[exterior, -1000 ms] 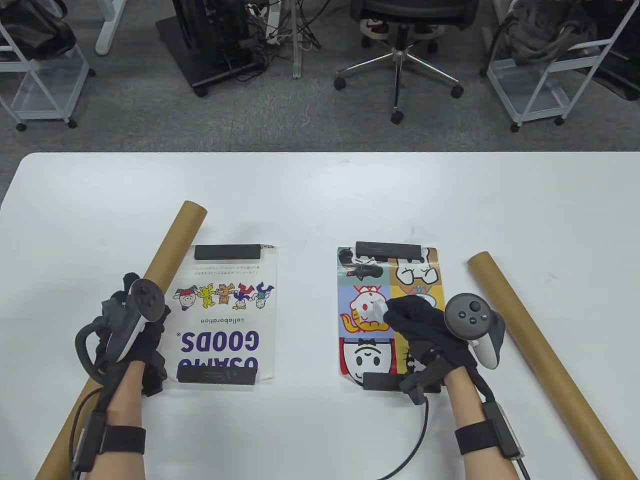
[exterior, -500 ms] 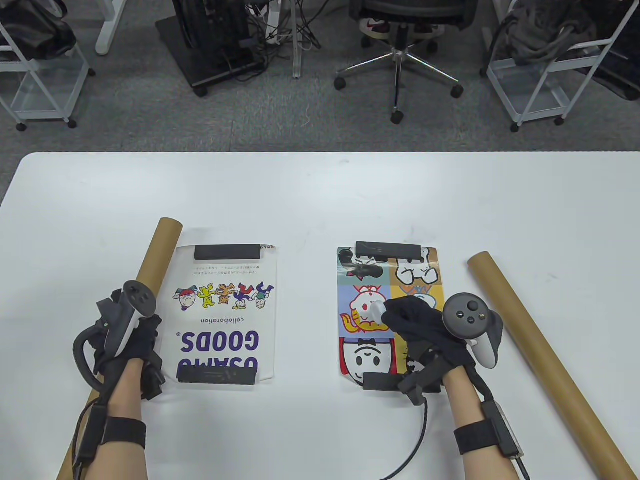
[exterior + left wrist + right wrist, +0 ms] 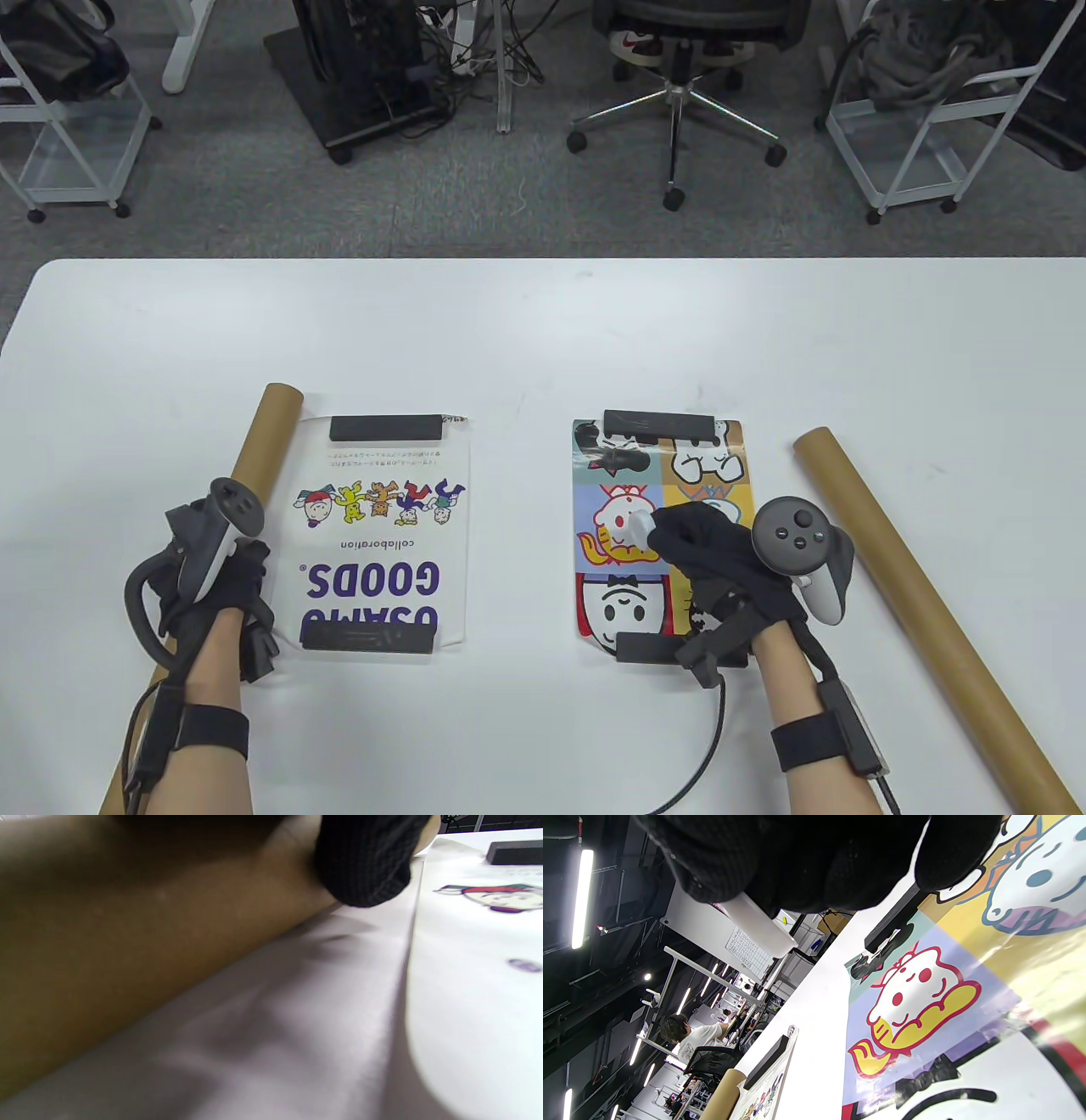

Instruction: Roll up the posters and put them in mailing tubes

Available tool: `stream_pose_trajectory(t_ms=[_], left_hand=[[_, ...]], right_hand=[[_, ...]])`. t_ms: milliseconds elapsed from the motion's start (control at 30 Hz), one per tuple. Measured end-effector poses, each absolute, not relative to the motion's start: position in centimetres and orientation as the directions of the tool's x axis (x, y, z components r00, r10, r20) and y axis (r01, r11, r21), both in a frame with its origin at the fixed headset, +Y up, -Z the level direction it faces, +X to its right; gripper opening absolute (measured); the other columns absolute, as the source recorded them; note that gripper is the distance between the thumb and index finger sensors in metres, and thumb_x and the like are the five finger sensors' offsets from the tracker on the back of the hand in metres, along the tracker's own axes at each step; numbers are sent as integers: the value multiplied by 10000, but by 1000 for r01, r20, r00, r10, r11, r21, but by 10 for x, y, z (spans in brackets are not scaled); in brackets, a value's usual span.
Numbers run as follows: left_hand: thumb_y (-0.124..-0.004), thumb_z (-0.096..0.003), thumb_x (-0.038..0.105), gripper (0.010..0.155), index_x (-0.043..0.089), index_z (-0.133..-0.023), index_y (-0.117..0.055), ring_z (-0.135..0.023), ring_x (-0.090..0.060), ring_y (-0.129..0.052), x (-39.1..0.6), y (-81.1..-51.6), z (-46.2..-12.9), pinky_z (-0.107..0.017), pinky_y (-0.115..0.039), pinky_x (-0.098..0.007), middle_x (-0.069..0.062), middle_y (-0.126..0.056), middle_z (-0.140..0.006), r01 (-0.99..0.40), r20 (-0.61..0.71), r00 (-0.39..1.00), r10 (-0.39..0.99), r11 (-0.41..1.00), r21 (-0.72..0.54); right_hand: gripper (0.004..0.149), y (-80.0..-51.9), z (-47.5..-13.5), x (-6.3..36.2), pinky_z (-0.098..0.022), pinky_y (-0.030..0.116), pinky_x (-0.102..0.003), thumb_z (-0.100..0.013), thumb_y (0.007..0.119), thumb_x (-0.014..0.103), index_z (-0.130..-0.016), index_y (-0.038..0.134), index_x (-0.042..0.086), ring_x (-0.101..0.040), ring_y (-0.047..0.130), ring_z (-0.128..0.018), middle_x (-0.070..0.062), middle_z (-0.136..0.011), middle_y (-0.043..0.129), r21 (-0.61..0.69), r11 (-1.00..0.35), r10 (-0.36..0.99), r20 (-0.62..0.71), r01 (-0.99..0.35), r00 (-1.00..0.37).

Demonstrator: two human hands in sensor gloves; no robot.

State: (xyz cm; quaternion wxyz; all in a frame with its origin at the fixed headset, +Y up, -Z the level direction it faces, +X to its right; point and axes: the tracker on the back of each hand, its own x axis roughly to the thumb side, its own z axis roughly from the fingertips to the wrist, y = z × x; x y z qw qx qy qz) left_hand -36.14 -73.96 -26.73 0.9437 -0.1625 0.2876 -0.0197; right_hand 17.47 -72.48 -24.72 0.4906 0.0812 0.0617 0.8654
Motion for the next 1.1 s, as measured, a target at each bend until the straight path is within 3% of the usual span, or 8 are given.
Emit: stream_pose_trajectory(t_ms=[367,567,733,967,1100], left_hand=[[-713,-548,518,870,145,-1229,-322,-1091,-472,-667,-331,-703,-264,-814,-585,-640,-194,-527,-1246,-13,-419,906,-65,983,-182],[-690,-552,528,842,162,-1230,-351,-1099,-483,-651,-320,-697,-260,-816,-568,-654,-190,-524,-1252,-94,-372,928,21,979,-180],[-690,-549,532,842,160,-1228,-360,-1097,-481,-657,-315,-695,-258,-815,-572,-651,-192,-534,-1248,-63,-346,938,-2,982,-177],[-689,-549,534,839,161,-1228,-365,-1097,-481,-654,-313,-693,-258,-815,-573,-650,-189,-536,-1248,-59,-337,942,3,986,-157],[-689,-548,534,837,163,-1226,-368,-1098,-480,-655,-314,-693,-258,-815,-574,-649,-187,-537,-1247,-60,-338,941,5,987,-152]], right_hand=[[385,-725,-248,175,-643,621,-696,-482,772,349,-819,805,166,-405,849,-719,-130,-856,836,192,-509,860,80,-839,-503],[387,-724,-246,174,-638,622,-701,-480,771,353,-819,805,169,-405,849,-718,-129,-855,838,184,-515,857,83,-837,-509],[387,-720,-245,171,-638,617,-706,-478,774,347,-818,806,164,-411,847,-717,-132,-855,836,160,-573,818,69,-803,-570],[388,-690,-237,186,-640,634,-686,-475,779,345,-815,812,162,-410,851,-709,-136,-847,844,62,-795,604,-10,-604,-797],[389,-679,-231,200,-642,632,-684,-474,782,340,-816,813,158,-412,850,-704,-140,-845,845,34,-924,377,-96,-381,-921]])
